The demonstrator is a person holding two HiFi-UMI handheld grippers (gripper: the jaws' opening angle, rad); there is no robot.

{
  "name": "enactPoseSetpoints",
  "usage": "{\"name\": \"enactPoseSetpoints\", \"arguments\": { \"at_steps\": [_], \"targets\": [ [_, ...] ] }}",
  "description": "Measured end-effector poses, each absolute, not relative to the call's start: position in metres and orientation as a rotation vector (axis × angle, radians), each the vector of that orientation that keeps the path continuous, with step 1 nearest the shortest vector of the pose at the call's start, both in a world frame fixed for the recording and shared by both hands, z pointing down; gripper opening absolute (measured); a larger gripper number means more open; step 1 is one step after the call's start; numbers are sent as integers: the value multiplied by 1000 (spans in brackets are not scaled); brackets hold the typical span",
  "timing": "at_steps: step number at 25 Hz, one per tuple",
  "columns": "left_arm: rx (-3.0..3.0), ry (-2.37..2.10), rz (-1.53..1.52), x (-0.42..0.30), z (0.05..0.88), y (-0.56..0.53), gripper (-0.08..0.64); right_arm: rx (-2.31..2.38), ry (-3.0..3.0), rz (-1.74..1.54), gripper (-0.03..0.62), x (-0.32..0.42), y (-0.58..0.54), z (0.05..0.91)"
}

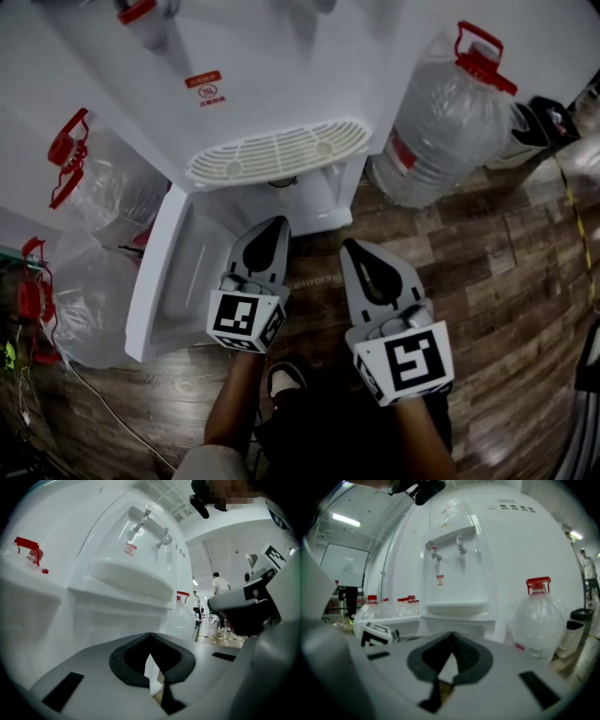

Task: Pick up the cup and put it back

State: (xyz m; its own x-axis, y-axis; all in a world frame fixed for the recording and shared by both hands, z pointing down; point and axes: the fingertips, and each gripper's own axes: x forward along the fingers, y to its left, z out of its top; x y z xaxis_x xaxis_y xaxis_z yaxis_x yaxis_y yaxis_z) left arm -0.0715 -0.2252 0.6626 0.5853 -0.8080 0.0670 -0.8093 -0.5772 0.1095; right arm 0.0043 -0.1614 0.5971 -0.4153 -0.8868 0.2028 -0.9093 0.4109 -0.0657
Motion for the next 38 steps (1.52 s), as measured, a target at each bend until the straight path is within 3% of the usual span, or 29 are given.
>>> {"name": "enactPoseSetpoints", "arguments": {
  "at_steps": [10,25,31,38],
  "targets": [
    [2813,-1293,-45,-74,507,-175,8,1597,-2593,227,23,-16,-149,497],
    [2660,-1382,-146,-95,131,-131,8,1474,-2630,132,23,-21,-125,141],
    [2612,-1330,-70,-97,30,-130,8,1423,-2655,193,23,-40,-127,29],
    [2611,-1274,-5,-91,-43,-115,8,1445,-2642,362,23,-46,-117,-44]
  ]
}}
